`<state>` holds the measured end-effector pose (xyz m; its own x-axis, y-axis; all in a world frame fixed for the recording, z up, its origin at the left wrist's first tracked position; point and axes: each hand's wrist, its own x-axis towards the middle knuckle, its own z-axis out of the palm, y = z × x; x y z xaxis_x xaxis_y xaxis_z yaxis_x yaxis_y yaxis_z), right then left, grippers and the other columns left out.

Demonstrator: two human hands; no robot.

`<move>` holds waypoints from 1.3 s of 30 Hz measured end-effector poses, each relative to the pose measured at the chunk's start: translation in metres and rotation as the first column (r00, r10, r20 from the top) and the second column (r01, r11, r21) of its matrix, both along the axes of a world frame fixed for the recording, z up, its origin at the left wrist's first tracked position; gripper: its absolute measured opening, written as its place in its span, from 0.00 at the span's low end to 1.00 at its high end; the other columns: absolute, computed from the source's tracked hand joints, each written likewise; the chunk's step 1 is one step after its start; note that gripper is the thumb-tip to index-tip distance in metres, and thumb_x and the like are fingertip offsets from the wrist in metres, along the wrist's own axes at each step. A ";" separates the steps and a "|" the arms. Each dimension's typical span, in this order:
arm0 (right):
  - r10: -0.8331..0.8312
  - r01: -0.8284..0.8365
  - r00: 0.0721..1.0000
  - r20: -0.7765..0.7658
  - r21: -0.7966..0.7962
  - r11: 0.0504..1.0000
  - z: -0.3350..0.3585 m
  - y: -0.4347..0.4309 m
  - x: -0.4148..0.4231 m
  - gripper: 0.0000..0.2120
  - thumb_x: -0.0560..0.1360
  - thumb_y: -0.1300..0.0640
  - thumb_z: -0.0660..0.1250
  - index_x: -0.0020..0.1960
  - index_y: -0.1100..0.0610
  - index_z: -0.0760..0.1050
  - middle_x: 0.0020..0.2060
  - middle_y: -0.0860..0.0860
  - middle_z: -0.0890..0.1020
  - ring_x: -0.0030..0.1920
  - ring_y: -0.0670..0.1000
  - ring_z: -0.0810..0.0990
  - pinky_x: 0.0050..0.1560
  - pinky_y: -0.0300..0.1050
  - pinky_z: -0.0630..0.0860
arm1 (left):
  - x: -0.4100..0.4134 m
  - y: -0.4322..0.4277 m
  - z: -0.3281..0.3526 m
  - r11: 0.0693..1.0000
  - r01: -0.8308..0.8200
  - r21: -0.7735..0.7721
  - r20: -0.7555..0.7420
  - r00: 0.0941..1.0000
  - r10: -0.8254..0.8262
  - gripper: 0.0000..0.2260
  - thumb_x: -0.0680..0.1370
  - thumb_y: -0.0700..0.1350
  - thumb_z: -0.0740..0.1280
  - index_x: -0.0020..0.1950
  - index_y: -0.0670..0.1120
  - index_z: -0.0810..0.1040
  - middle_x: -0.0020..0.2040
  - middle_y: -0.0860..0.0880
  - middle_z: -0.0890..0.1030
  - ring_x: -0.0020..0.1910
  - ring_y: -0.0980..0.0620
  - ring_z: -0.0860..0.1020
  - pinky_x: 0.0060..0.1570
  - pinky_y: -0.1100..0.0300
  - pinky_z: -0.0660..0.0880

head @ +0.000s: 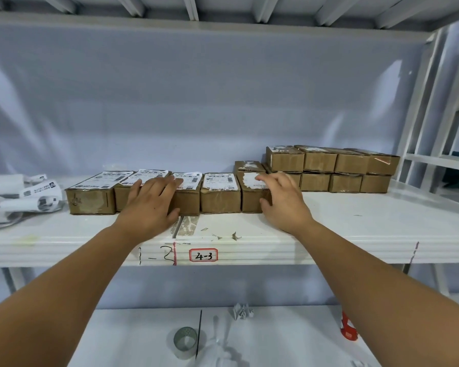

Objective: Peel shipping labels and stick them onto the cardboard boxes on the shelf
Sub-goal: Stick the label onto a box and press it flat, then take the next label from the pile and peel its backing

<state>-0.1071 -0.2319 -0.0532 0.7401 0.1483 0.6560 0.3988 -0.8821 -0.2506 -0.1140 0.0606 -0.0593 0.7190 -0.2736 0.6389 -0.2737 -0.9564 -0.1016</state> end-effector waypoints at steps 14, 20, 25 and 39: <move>0.355 -0.326 0.935 0.025 -0.341 0.882 0.035 0.172 -0.032 0.15 0.77 0.60 0.58 0.62 0.56 0.73 0.55 0.55 0.76 0.60 0.55 0.69 0.56 0.50 0.71 | -0.025 0.073 0.005 0.880 -0.203 -0.429 0.253 0.909 0.332 0.15 0.71 0.35 0.66 0.57 0.40 0.77 0.58 0.36 0.76 0.55 0.32 0.73 0.51 0.39 0.70; 0.434 -0.404 0.901 -0.023 -0.410 0.818 0.032 0.250 -0.034 0.14 0.77 0.59 0.58 0.61 0.56 0.73 0.55 0.54 0.75 0.61 0.54 0.68 0.54 0.48 0.70 | -0.032 0.149 -0.011 0.744 -0.461 -0.484 0.069 0.827 0.557 0.22 0.70 0.33 0.65 0.64 0.34 0.70 0.66 0.30 0.67 0.66 0.30 0.64 0.64 0.38 0.61; 0.507 -0.447 0.862 0.000 -0.470 0.761 0.026 0.300 -0.029 0.14 0.76 0.59 0.59 0.60 0.55 0.74 0.55 0.54 0.75 0.60 0.56 0.69 0.52 0.49 0.71 | -0.027 0.181 -0.012 0.634 -0.704 -0.321 -0.163 0.701 0.695 0.22 0.75 0.46 0.56 0.69 0.45 0.68 0.72 0.42 0.66 0.74 0.41 0.57 0.71 0.42 0.43; 0.472 -0.484 0.874 -0.118 -0.120 0.867 -0.001 0.314 -0.015 0.11 0.75 0.58 0.60 0.55 0.54 0.77 0.54 0.50 0.77 0.59 0.51 0.70 0.56 0.46 0.71 | -0.020 0.185 -0.006 0.774 -0.571 -0.275 -0.137 0.820 0.556 0.15 0.76 0.49 0.63 0.60 0.44 0.73 0.59 0.41 0.72 0.52 0.37 0.76 0.49 0.50 0.71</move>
